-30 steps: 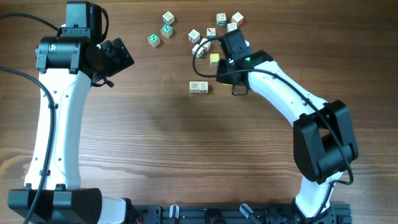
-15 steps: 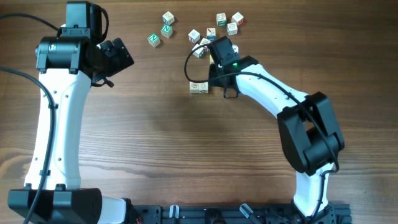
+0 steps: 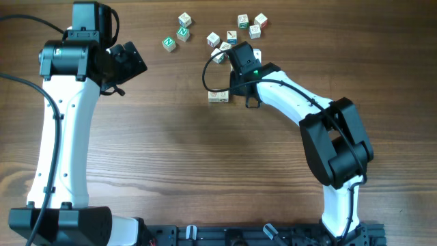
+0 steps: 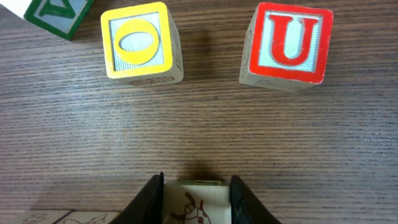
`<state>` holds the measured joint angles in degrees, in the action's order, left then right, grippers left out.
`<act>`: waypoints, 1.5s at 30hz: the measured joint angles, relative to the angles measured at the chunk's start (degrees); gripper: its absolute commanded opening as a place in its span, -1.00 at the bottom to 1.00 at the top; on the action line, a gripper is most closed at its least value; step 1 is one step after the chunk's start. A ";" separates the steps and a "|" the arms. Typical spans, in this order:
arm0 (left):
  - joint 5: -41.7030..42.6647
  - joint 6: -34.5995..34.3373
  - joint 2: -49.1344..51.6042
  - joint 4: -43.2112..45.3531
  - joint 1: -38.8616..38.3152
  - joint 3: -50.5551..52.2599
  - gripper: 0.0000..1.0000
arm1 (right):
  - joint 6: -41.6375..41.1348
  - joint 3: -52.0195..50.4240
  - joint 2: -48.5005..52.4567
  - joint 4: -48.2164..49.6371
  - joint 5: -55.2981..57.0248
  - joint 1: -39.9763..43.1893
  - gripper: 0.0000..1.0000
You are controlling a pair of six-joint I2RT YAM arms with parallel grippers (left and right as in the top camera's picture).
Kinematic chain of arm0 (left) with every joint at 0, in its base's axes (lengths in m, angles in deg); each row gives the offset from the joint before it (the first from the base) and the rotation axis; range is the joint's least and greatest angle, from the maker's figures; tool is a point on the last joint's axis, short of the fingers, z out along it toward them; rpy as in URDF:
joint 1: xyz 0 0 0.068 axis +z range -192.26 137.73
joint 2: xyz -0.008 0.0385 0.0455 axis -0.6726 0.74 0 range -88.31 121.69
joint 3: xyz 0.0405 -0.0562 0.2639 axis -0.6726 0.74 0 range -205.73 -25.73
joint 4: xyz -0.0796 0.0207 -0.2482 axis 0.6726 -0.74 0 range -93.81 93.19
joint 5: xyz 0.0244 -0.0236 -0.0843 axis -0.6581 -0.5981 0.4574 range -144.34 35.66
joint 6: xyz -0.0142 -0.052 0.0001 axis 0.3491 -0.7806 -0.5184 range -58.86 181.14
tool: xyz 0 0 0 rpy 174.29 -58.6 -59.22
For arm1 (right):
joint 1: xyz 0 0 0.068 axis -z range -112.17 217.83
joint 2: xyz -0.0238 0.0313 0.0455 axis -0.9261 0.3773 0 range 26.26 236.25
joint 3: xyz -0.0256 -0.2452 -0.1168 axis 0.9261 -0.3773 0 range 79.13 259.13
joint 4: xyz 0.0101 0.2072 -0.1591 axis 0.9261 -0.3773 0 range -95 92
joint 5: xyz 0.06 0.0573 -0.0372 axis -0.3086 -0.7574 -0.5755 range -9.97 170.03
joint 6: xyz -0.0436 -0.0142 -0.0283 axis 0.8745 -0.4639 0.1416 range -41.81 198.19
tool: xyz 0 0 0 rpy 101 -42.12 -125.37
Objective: Form a horizontal line
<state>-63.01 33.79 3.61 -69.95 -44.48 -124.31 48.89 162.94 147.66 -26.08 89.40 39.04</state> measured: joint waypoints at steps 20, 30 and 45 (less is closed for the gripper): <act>0.00 0.00 0.00 0.00 0.00 0.00 1.00 | 0.85 0.26 0.44 -7.96 -2.51 0.07 0.69; 0.00 0.00 0.00 0.00 0.00 0.00 1.00 | 0.85 0.28 -2.49 -9.62 -2.91 0.07 0.79; 0.00 0.00 0.00 0.00 0.00 0.00 1.00 | -0.11 0.44 -8.81 -4.83 2.60 0.52 -0.78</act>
<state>-63.01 33.79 3.61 -69.95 -44.48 -124.31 48.78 163.37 138.85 -30.91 92.00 39.56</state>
